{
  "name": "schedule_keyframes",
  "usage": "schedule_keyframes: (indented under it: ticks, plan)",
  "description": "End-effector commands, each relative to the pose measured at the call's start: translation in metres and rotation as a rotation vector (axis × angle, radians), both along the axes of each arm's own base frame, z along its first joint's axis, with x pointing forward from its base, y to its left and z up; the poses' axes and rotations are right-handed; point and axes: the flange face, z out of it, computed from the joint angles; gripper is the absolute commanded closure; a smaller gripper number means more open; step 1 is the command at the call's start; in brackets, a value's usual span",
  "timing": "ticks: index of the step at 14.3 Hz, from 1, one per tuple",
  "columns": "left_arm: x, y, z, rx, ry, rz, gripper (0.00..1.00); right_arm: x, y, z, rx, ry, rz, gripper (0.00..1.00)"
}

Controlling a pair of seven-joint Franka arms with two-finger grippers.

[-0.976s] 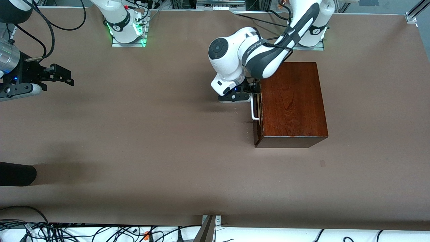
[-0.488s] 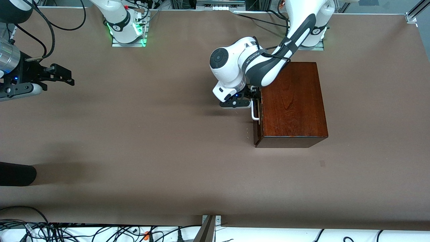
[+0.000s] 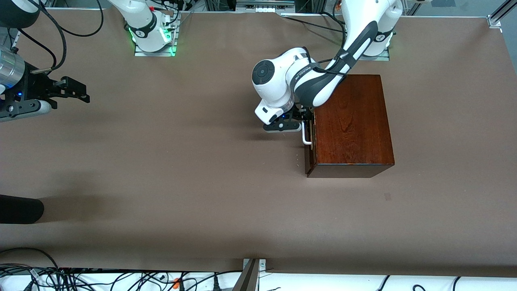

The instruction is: Open drawer, take yellow block, close drawer

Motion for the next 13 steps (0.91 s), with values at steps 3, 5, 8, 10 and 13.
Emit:
schedule_keyframes:
  ticks: [3, 5, 8, 10, 13]
  plan:
    - [0.008, -0.012, -0.002, -0.021, -0.029, -0.001, 0.0, -0.004, 0.001, 0.003, 0.006, 0.004, 0.001, 0.0]
    - [0.011, -0.017, 0.004, -0.041, -0.03, 0.007, 0.0, -0.004, 0.001, 0.003, 0.006, 0.006, 0.001, 0.0]
    - [0.012, -0.037, 0.007, -0.072, -0.037, 0.005, 0.0, -0.004, 0.001, 0.003, 0.006, 0.008, 0.002, 0.0]
    - [0.01, -0.048, 0.006, -0.085, -0.045, 0.019, 0.0, -0.004, 0.001, 0.003, 0.006, 0.008, 0.002, 0.0]
    - [0.004, -0.064, 0.008, -0.111, -0.032, 0.021, 0.0, -0.004, 0.001, 0.003, 0.006, 0.008, 0.002, 0.0]
